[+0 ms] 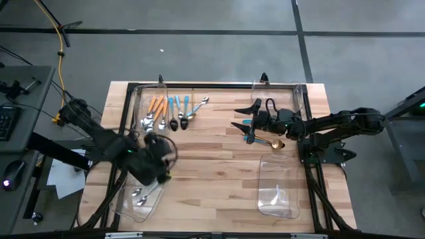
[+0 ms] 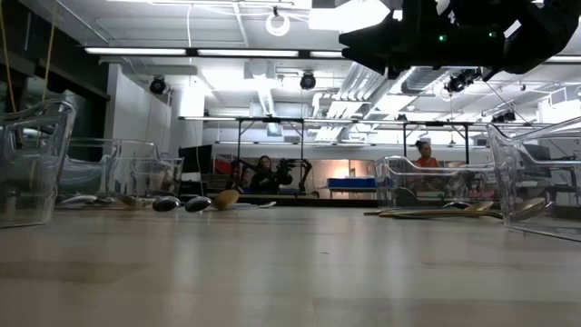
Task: Sort silverware by color (type)
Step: Put the light blue spoon into the bottom left transparent bin
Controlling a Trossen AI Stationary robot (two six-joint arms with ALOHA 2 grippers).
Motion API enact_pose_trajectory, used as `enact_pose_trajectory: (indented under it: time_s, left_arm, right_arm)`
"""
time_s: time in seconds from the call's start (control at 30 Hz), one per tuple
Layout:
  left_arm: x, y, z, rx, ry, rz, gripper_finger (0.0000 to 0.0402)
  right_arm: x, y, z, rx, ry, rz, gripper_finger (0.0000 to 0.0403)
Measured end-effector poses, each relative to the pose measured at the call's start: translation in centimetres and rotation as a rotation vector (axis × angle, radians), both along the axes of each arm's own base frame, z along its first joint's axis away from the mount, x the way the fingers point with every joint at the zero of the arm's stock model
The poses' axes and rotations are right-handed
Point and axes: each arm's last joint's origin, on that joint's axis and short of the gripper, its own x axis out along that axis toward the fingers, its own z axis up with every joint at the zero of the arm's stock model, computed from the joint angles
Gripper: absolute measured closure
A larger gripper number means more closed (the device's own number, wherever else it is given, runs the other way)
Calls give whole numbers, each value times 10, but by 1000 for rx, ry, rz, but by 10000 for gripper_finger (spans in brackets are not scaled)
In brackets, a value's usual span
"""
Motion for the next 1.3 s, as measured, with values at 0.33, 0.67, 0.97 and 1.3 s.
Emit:
enact_pose_trajectory:
  time_s: [0.33,0.67,0.97,1.3]
  left_arm:
    - [13,53,1,373,-126,45,286]
    - [46,107,-89,272,-400,-148,286]
    - [35,130,-116,461,-603,-145,286]
    - [33,142,-117,485,-622,-147,286]
  right_arm:
    - [0,0,-2,3,21,0,160]
    - [1,0,-5,7,55,0,160]
    - [1,0,-10,14,108,0,160]
    - [1,0,-11,12,111,0,160]
